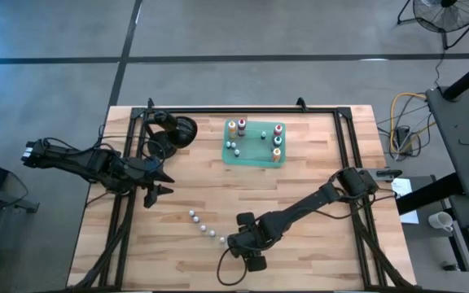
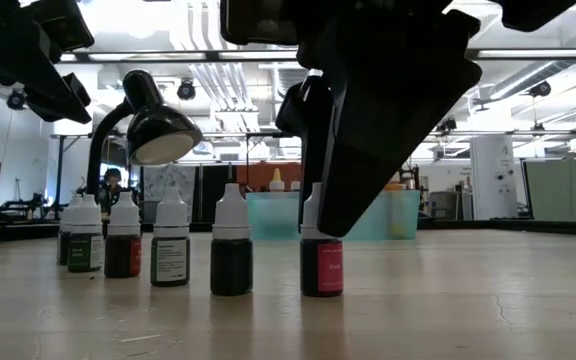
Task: Pick & Place food coloring
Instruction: Put the small pink food coloring bottle into the green bin
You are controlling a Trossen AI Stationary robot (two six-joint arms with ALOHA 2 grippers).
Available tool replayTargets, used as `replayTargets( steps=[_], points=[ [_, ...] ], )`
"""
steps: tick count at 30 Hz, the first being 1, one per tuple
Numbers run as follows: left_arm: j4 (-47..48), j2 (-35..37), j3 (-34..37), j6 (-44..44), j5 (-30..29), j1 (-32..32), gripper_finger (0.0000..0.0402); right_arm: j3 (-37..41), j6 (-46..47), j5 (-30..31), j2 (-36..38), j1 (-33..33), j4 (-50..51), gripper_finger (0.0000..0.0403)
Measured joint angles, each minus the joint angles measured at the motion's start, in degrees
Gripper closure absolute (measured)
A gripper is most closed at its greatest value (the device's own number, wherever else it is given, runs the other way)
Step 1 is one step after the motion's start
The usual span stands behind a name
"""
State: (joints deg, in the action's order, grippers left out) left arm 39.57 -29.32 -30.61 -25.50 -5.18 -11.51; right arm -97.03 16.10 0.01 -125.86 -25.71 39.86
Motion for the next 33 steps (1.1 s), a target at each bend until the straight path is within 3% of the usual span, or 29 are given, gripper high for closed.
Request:
replayTargets(
  steps=[23, 29, 33],
  points=[
    [0.00, 0.00, 0.00, -0.16, -0.93, 0.00, 0.0239, -0.01, -0.15, 0.00, 0.00, 0.61, -1.47, 0.0343],
    [0.00, 0.00, 0.00, -0.19, -0.93, 0.00, 0.0239, -0.02, -0.19, 0.23, 0.04, 1.21, -1.18, 0.0347],
    [0.00, 0.00, 0.00, -0.20, -0.93, 0.00, 0.0239, -1.86, 2.05, 7.06, 0.33, 2.60, 4.13, 0.0347]
  ],
)
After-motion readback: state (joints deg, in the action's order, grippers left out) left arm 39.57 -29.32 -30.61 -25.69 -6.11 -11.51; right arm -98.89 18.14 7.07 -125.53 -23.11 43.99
